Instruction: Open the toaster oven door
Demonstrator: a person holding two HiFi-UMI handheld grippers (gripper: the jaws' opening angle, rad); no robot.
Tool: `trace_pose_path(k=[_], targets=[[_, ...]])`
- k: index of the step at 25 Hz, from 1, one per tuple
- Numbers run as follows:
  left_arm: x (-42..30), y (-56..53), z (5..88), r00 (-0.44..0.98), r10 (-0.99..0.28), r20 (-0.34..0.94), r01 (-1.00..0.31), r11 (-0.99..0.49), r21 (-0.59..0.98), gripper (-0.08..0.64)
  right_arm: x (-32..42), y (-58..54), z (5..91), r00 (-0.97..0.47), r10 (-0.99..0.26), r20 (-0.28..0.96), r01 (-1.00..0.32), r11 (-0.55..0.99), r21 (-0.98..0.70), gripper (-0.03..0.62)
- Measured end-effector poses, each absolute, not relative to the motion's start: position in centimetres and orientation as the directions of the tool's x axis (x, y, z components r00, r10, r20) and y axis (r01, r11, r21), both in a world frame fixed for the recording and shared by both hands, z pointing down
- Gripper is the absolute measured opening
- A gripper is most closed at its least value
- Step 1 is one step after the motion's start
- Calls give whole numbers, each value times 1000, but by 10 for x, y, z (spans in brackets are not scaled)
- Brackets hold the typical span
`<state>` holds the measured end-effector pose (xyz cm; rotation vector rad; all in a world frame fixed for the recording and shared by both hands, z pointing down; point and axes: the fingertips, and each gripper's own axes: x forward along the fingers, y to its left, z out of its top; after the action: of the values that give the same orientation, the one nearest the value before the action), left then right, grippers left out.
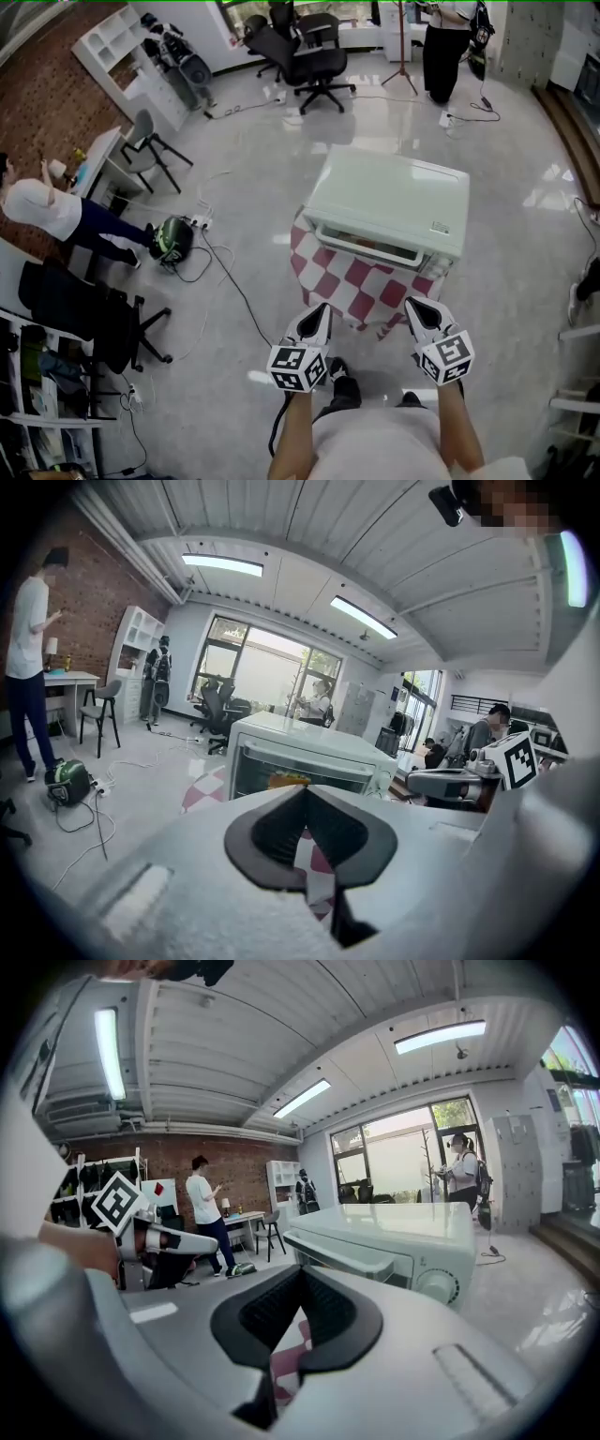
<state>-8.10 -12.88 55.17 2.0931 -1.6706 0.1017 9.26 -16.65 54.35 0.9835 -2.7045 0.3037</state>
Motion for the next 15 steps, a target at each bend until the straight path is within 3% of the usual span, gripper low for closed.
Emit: trace_pose_path(k=[15], targets=[[-148,-148,572,387,-865,318,-899,-277,340,5,14,-191,545,-674,-633,381,-661,747,72,5]])
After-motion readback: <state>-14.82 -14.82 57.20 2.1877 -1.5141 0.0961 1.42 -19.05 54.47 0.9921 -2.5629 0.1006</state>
